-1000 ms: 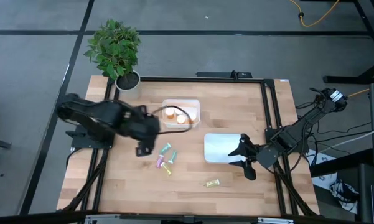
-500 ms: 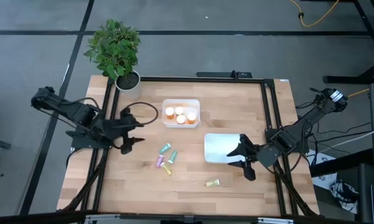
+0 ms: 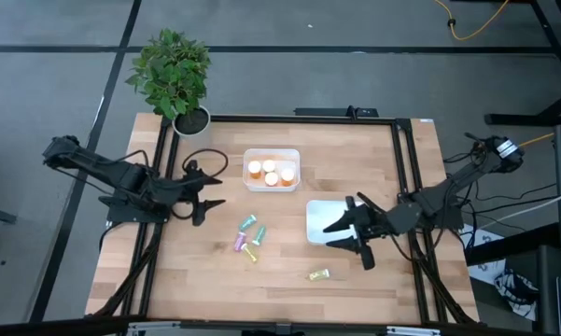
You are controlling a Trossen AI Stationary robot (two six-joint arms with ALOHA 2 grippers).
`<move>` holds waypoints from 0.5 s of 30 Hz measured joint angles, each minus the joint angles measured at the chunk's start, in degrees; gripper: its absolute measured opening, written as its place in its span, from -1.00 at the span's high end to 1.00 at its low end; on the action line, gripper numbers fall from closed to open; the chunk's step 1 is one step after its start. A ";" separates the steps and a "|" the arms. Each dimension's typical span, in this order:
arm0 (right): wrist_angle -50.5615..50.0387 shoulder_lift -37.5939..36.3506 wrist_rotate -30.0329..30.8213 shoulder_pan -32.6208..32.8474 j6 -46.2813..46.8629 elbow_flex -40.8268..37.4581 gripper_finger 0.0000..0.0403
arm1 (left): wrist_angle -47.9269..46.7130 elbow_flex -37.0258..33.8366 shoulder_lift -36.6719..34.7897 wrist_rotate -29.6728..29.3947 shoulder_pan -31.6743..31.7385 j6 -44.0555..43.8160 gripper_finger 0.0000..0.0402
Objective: Pick and place medicine bottles into bin by pill shape (circle, oval)
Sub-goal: Put the small yellow pill bottle into the bottom white bin
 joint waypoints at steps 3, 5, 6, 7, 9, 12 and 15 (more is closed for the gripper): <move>1.49 2.86 -2.61 -2.36 -2.12 2.61 0.13 | -0.11 -1.40 0.27 0.07 0.00 -1.43 -0.40; 0.01 5.48 -3.68 -3.84 -2.46 5.48 0.13 | -0.11 -2.13 0.38 0.09 0.00 -1.69 -0.40; -1.58 6.80 -4.95 -4.48 -2.47 6.84 0.13 | -0.22 -2.41 0.37 0.10 0.00 -1.63 -0.40; -3.66 8.39 -6.52 -5.04 -2.36 8.67 0.13 | -0.09 -2.66 0.37 0.11 0.00 -1.52 -0.40; -8.99 11.05 -9.66 -5.63 -1.30 12.40 0.13 | -0.17 -3.00 0.37 0.11 0.00 -1.54 -0.40; -15.31 14.96 -10.99 -5.70 -1.36 18.30 0.13 | 0.13 -3.07 0.37 0.09 0.00 -1.57 -0.40; -18.48 19.04 -11.11 -5.70 -4.37 22.59 0.13 | 1.16 -2.78 0.37 0.14 0.00 -1.57 -0.40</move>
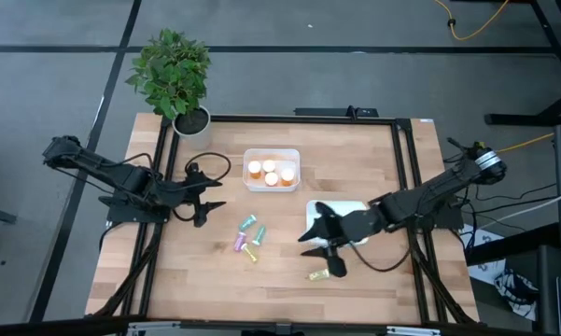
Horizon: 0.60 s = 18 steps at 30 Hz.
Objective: Pick and place medicine bottles into bin by pill shape (circle, oval)
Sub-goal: Put the small yellow pill bottle into the bottom white bin
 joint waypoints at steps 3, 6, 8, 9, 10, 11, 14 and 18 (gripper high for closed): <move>0.01 3.59 0.03 -0.01 -6.51 2.43 0.13 | 2.12 0.26 -0.04 0.10 0.00 -0.04 -0.40; -0.30 6.60 -0.02 0.00 -12.30 3.41 0.13 | 2.81 0.28 0.00 0.15 -0.01 -0.04 -0.40; -0.32 8.11 -0.04 0.00 -14.19 3.64 0.13 | 2.79 0.28 0.02 0.19 0.00 -0.04 -0.40; -0.68 8.57 -0.02 0.00 -14.91 3.64 0.13 | 2.80 0.27 0.02 0.19 0.00 -0.04 -0.40; -0.65 8.98 -0.41 0.00 -15.09 3.66 0.13 | 2.80 0.26 0.00 0.19 -0.01 -0.04 -0.40; -0.45 9.28 -0.94 -0.06 -15.12 3.68 0.13 | 2.80 0.27 0.02 0.19 0.00 -0.04 -0.40; -1.22 9.66 -2.87 -0.30 -15.07 3.68 0.13 | 2.79 0.28 0.02 0.19 -0.02 -0.04 -0.40; -1.33 9.62 -5.61 -0.57 -14.12 3.68 0.13 | 2.70 0.28 0.02 0.18 0.00 -0.04 -0.40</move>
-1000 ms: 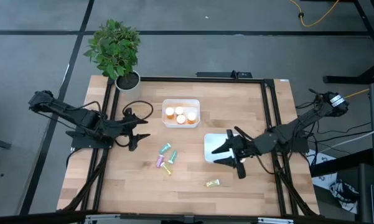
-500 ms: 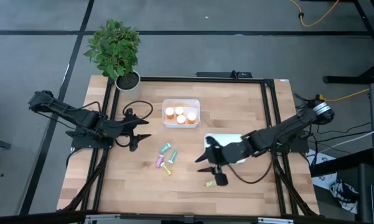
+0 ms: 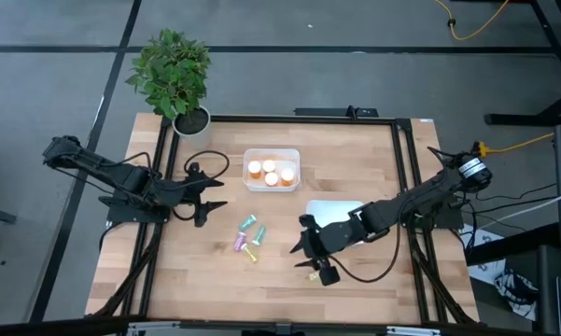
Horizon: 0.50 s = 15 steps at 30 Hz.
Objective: Pick and place medicine bottles into bin by pill shape (circle, oval)
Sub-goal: Put the small yellow pill bottle into the bottom white bin
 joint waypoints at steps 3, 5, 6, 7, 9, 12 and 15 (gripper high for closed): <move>-1.76 0.00 -1.74 0.00 7.38 0.00 0.13 | -0.01 0.00 0.00 0.00 -0.01 0.00 -0.40; -4.89 -0.01 -3.84 0.16 13.75 0.00 0.13 | -0.01 0.00 0.00 -0.02 0.00 0.00 -0.40; -6.67 -0.02 -4.88 0.63 16.53 0.00 0.13 | -0.01 0.00 0.00 -0.02 -0.02 0.00 -0.40; -8.27 -0.02 -5.43 1.35 18.92 0.00 0.13 | -0.03 0.00 0.00 -0.02 0.00 0.00 -0.40; -11.02 0.37 -5.85 3.62 23.49 0.00 0.13 | -0.01 0.02 0.00 -0.02 -0.02 0.00 -0.40; -14.57 0.71 -6.10 7.63 29.42 -0.02 0.13 | -0.04 0.02 0.00 -0.02 -0.01 0.00 -0.40; -17.15 0.73 -4.81 11.14 31.87 -0.02 0.13 | -0.04 0.04 0.00 -0.04 0.00 0.00 -0.40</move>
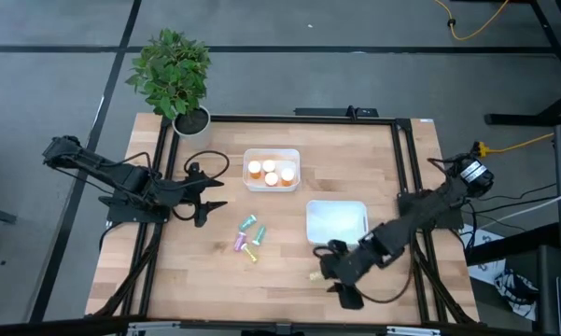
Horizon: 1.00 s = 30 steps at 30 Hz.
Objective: Pick and place medicine bottles into bin by pill shape (circle, oval)
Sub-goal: Put the small yellow pill bottle into the bottom white bin
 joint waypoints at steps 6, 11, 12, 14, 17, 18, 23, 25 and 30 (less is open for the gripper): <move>-1.43 0.06 4.34 2.89 -5.93 -3.02 0.13 | -0.01 0.00 0.00 0.00 0.00 -0.01 -0.40; 3.86 0.06 10.81 2.46 -0.04 -9.88 0.13 | 0.00 0.00 0.00 0.00 0.00 -0.26 -0.40; 4.75 0.06 10.84 2.51 1.53 -11.14 0.13 | -0.01 0.00 0.00 0.00 0.00 -0.26 -0.40; 6.93 0.06 12.06 3.25 4.62 -13.36 0.13 | 0.00 0.00 0.00 0.00 -0.01 -0.28 -0.40; 9.27 0.06 16.10 4.80 7.07 -15.71 0.13 | 0.00 0.00 0.00 0.00 0.00 -0.28 -0.40; 9.91 0.06 17.17 5.33 7.83 -16.21 0.13 | 0.00 0.00 0.00 0.00 -0.02 -0.28 -0.40; 13.93 0.52 19.54 8.07 10.00 -19.56 0.13 | -0.01 0.00 0.04 0.00 -0.02 -0.28 -0.40; 15.65 1.38 20.21 9.01 10.24 -21.24 0.13 | 0.00 0.00 0.04 0.00 -0.01 -0.29 -0.40; 18.00 4.03 21.99 9.67 12.55 -23.39 0.13 | 0.10 0.00 0.04 -0.02 -0.02 -0.35 -0.40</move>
